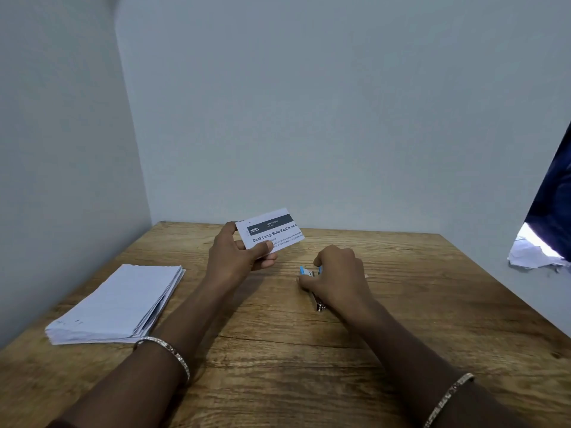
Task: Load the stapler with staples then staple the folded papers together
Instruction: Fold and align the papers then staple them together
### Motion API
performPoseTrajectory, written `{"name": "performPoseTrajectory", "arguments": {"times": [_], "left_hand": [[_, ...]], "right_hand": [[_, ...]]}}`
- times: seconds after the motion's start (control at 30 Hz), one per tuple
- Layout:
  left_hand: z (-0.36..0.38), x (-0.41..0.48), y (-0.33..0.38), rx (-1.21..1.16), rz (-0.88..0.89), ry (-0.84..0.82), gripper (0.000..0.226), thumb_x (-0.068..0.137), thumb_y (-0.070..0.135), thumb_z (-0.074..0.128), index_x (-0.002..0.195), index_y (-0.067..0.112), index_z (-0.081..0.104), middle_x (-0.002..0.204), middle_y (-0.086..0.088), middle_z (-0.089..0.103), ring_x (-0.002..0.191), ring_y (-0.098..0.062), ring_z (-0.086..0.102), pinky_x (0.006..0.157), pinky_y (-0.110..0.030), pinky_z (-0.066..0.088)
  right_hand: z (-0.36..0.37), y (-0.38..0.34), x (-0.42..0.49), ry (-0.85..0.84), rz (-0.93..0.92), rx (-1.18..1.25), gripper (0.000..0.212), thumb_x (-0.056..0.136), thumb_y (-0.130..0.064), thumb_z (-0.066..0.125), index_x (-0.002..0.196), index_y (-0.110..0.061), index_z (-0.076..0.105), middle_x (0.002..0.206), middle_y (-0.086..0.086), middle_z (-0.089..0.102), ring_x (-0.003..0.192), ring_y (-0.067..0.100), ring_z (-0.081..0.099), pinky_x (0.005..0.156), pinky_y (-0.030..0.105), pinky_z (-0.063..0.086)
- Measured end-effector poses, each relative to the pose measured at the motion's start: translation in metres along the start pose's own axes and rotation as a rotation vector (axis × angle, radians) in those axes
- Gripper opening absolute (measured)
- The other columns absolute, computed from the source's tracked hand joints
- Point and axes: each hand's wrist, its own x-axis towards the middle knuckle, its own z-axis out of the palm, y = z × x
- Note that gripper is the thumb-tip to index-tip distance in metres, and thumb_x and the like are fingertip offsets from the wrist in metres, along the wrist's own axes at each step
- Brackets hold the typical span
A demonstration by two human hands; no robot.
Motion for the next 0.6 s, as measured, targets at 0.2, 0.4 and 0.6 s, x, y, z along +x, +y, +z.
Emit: {"name": "performPoseTrajectory", "arguments": {"times": [0.2,0.4,0.6], "left_hand": [[0.001,-0.003,0.002,-0.008,-0.029,-0.007,0.052,0.082,-0.001,0.079,0.125,0.006,0.052,0.099,-0.020,0.076,0.076,-0.031,0.078,0.062,-0.030,0.062],[0.005,-0.008,0.010,-0.142,-0.122,-0.048,0.064,0.081,-0.007,0.077,0.134,0.011,0.045,0.101,-0.026,0.074,0.070,-0.029,0.078,0.058,-0.027,0.061],[0.010,-0.011,0.013,-0.238,-0.190,-0.158,0.066,0.086,0.004,0.075,0.137,0.021,0.037,0.072,-0.016,0.076,0.058,-0.022,0.072,0.057,-0.028,0.060]], "right_hand": [[-0.003,0.002,0.000,0.042,-0.063,-0.075,0.054,0.075,-0.067,0.072,0.091,-0.016,0.065,0.092,0.001,0.071,0.090,0.025,0.064,0.075,0.037,0.046],[-0.015,0.001,0.004,0.245,-0.357,-0.008,0.049,0.086,-0.035,0.075,0.131,-0.024,0.061,0.125,-0.001,0.061,0.115,0.022,0.057,0.092,0.040,0.046],[-0.014,0.000,0.004,0.300,-0.466,0.102,0.008,0.091,-0.023,0.070,0.098,-0.025,0.074,0.100,-0.010,0.073,0.107,0.018,0.059,0.088,0.038,0.039]]}}
